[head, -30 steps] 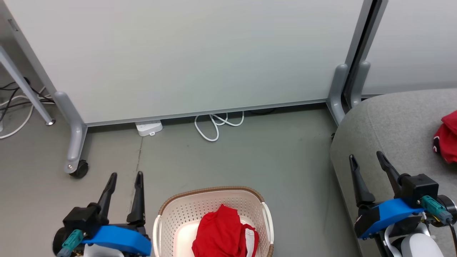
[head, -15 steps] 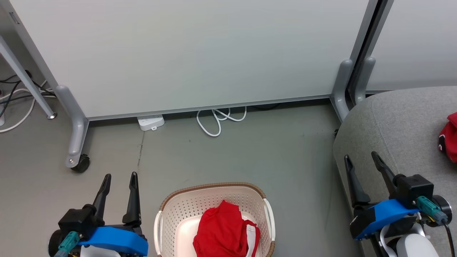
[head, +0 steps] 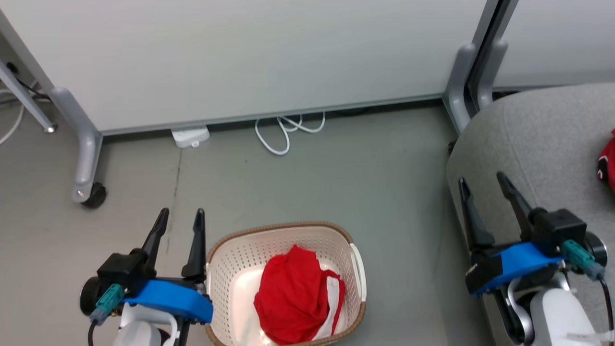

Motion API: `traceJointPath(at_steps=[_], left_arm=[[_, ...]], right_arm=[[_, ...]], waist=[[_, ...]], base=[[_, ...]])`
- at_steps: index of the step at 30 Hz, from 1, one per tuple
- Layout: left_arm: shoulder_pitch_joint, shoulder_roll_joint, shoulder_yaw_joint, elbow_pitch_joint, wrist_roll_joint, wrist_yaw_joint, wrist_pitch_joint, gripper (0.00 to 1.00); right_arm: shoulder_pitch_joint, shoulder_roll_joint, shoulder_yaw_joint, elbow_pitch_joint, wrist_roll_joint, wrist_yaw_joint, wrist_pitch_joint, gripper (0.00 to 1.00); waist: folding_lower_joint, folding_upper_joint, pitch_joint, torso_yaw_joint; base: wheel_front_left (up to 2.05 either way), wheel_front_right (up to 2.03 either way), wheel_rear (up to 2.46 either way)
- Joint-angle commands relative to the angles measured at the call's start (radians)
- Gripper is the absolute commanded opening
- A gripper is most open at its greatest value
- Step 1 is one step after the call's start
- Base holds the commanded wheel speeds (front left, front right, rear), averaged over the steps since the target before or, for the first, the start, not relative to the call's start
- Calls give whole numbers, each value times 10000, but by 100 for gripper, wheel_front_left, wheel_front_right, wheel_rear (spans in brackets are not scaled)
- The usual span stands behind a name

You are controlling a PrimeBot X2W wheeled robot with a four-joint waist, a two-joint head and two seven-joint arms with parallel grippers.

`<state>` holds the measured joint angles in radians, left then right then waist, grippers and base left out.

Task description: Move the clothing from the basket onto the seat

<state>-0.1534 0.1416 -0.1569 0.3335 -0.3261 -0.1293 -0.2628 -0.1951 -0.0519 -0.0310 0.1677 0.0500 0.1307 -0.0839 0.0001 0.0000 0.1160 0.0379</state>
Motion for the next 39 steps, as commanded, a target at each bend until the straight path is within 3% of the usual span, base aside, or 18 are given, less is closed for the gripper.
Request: traceJointPath(at_steps=[1,18,31,39], left_arm=[[-319,41,-159,112,-67,-17,-30,100],[-3770,742,-3581,2615,-584,-14,-30,100],[-6124,911,-5925,5340,-1865,-14,7,100],[-7148,808,-6550,6770,-2438,-14,46,100]], right_arm=[[-310,15,72,-146,-24,1,8,100],[-2781,18,362,-1659,213,3,-102,100],[-3953,19,1115,-2208,697,1,-555,100],[-4222,18,1446,-2318,924,3,-778,100]], waist=[[-1,0,653,-202],[-1,0,5402,-1726],[-1,0,7791,-2488],[-1,0,8515,-2757]], base=[[0,0,0],[0,0,0],[0,0,0],[0,0,0]])
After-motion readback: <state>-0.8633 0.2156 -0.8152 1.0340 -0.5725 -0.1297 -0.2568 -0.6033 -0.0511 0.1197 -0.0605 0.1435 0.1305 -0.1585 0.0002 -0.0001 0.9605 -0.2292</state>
